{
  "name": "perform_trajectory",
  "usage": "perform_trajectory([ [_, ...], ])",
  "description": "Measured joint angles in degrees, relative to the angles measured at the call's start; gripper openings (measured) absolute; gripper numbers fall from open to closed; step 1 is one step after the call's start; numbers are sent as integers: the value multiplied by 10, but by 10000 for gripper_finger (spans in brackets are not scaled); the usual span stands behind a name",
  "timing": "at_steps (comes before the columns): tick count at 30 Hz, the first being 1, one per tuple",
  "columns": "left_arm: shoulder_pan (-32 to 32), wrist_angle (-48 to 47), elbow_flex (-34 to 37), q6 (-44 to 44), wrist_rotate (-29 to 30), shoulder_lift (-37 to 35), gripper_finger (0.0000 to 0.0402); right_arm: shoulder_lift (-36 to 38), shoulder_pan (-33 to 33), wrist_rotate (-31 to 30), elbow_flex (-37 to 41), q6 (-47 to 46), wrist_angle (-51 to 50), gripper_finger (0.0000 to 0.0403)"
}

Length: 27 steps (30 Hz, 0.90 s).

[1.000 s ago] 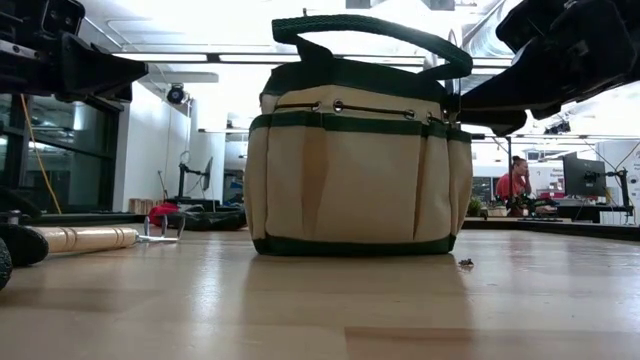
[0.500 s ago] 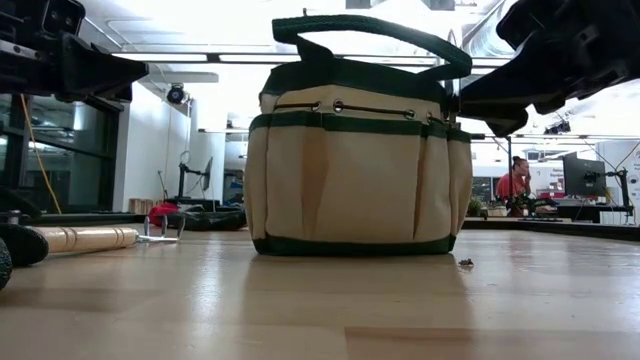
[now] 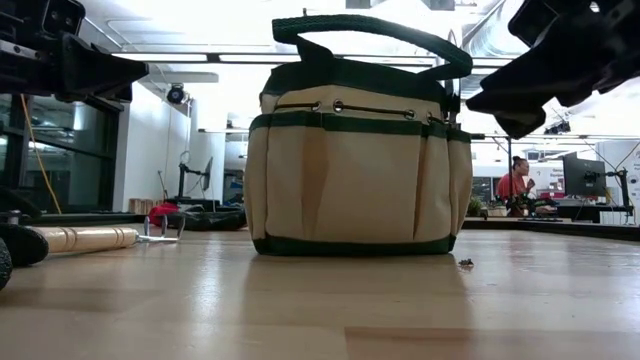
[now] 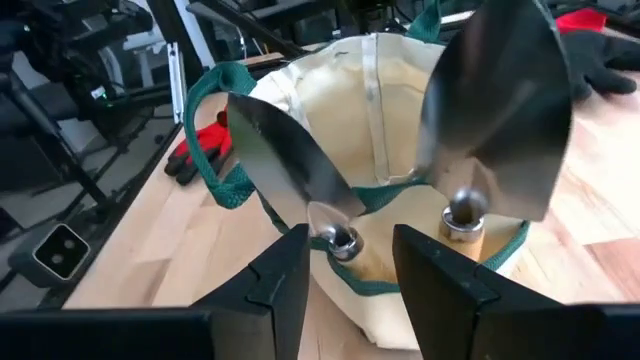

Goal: Pick & Place Garden tools in Gardening bag
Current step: Put the brown hand rake into the gardening bag

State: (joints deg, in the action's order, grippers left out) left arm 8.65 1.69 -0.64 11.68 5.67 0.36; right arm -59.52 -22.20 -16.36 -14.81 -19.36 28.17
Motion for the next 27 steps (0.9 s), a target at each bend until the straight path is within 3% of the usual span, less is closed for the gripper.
perform_trajectory([
  [12, 0, 0, 0, 0, -3, 0, 0, 109, -6, -1, 23, 25, -47, 137],
  [27, 0, 0, 0, 0, -2, 0, 0, 208, -31, 16, 84, -47, -53, 137],
])
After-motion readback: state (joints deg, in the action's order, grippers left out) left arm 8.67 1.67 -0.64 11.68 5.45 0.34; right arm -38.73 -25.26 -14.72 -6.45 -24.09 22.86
